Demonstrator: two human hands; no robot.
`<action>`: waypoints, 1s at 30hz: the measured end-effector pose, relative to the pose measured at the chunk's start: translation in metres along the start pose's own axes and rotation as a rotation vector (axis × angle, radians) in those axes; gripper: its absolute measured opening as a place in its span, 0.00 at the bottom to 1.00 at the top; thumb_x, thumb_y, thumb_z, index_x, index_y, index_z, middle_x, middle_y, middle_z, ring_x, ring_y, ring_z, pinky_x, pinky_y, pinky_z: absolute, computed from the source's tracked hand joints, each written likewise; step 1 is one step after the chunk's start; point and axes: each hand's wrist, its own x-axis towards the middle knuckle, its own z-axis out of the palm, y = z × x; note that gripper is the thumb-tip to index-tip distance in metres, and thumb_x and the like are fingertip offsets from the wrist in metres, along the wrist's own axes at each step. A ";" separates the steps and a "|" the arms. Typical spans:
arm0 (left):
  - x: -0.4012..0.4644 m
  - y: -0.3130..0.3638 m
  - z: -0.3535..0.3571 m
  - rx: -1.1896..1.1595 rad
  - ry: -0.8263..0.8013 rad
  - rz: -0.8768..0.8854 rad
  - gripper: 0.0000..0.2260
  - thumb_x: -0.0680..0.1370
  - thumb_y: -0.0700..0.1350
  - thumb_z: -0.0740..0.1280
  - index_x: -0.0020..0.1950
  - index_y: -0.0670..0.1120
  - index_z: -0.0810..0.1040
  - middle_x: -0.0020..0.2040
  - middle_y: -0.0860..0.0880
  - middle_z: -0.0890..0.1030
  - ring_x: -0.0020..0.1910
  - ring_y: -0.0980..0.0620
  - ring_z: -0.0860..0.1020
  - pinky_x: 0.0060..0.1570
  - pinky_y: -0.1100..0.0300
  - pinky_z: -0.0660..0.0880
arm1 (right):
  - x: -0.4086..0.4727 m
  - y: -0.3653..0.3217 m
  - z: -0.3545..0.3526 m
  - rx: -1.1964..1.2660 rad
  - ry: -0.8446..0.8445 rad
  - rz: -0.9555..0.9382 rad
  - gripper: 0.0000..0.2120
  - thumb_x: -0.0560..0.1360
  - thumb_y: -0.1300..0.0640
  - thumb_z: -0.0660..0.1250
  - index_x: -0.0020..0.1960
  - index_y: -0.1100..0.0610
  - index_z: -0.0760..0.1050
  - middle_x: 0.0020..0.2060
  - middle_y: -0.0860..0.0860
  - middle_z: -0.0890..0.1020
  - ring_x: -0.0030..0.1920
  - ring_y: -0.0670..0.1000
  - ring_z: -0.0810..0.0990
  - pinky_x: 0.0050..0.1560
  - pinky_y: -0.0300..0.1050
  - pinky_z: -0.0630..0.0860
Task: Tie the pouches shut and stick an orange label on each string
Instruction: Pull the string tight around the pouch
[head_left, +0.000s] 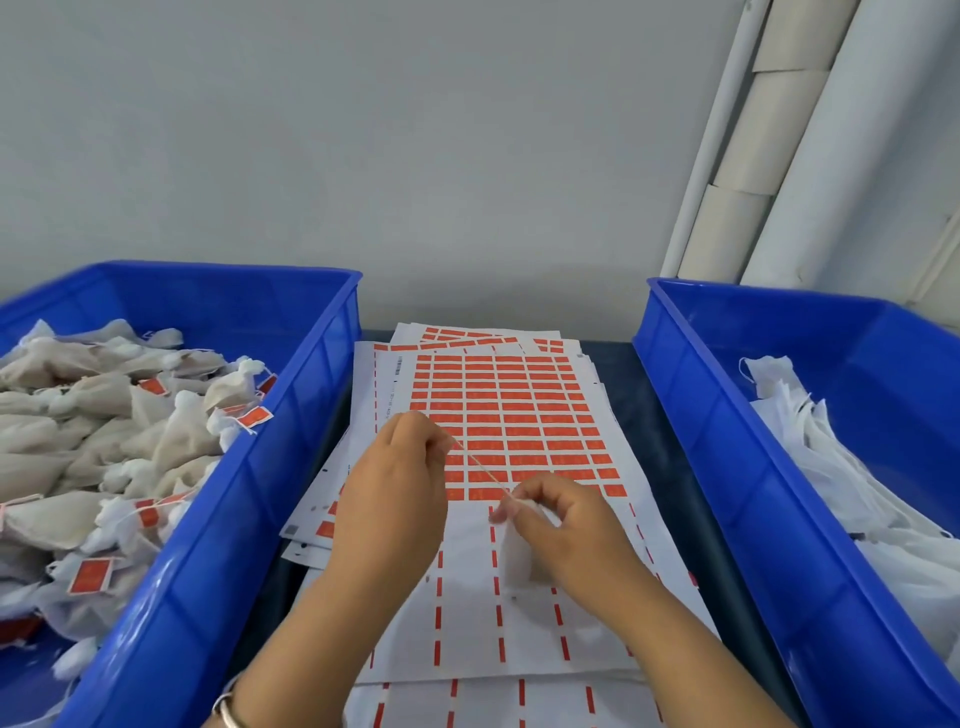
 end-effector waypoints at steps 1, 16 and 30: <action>0.001 -0.001 0.003 -0.013 0.003 -0.008 0.03 0.78 0.48 0.62 0.46 0.56 0.69 0.38 0.64 0.68 0.38 0.61 0.73 0.38 0.69 0.70 | 0.001 0.002 0.000 0.017 -0.058 0.036 0.04 0.76 0.49 0.67 0.43 0.44 0.77 0.41 0.24 0.77 0.45 0.26 0.74 0.33 0.24 0.70; -0.008 -0.030 0.035 0.002 -0.278 -0.154 0.04 0.75 0.53 0.67 0.48 0.56 0.78 0.37 0.62 0.76 0.37 0.62 0.75 0.34 0.74 0.67 | 0.012 0.017 -0.013 0.654 -0.006 0.192 0.18 0.56 0.42 0.73 0.43 0.47 0.85 0.42 0.47 0.84 0.52 0.52 0.80 0.58 0.47 0.76; -0.017 0.000 0.048 -0.010 -0.327 0.372 0.07 0.79 0.45 0.63 0.51 0.59 0.74 0.52 0.65 0.68 0.49 0.65 0.68 0.44 0.84 0.59 | 0.005 0.027 -0.009 0.110 -0.158 0.043 0.14 0.77 0.56 0.66 0.54 0.36 0.72 0.50 0.29 0.78 0.53 0.33 0.76 0.52 0.27 0.73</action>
